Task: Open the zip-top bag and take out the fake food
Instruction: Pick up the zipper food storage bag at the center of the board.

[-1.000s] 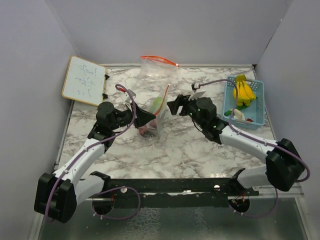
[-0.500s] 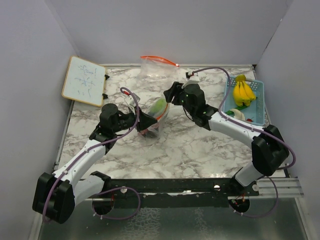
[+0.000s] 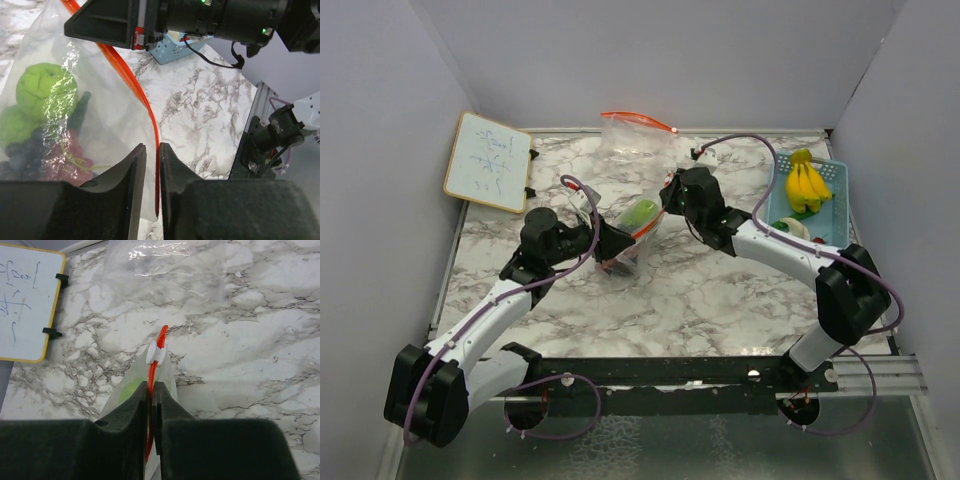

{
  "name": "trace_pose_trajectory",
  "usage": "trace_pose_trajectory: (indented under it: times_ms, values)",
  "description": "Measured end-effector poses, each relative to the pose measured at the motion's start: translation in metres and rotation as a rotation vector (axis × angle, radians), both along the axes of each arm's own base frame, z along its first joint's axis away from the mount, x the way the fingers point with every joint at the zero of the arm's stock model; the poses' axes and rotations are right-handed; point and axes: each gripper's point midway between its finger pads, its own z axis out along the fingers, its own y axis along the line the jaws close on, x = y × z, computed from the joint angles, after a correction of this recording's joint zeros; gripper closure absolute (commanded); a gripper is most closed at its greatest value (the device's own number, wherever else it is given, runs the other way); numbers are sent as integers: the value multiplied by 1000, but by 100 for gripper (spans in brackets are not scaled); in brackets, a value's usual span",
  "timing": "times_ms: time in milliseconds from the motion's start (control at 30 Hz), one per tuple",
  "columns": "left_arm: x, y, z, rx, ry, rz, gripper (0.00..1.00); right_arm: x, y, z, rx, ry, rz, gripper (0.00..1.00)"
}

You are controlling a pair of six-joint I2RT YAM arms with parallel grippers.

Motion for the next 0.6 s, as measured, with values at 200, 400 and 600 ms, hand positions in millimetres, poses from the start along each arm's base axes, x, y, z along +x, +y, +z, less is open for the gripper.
trace_pose_trajectory:
  times_ms: [200,400,600]
  values:
    - [4,-6,3,6,-14,40,35,-9,-8,4,32,3,-18,99]
    - [15,-23,51,-7,-118,50,28,-11,-13,15,43,-19,-47,99]
    - [18,-45,81,-19,-194,27,28,-11,-13,23,22,-41,-68,99]
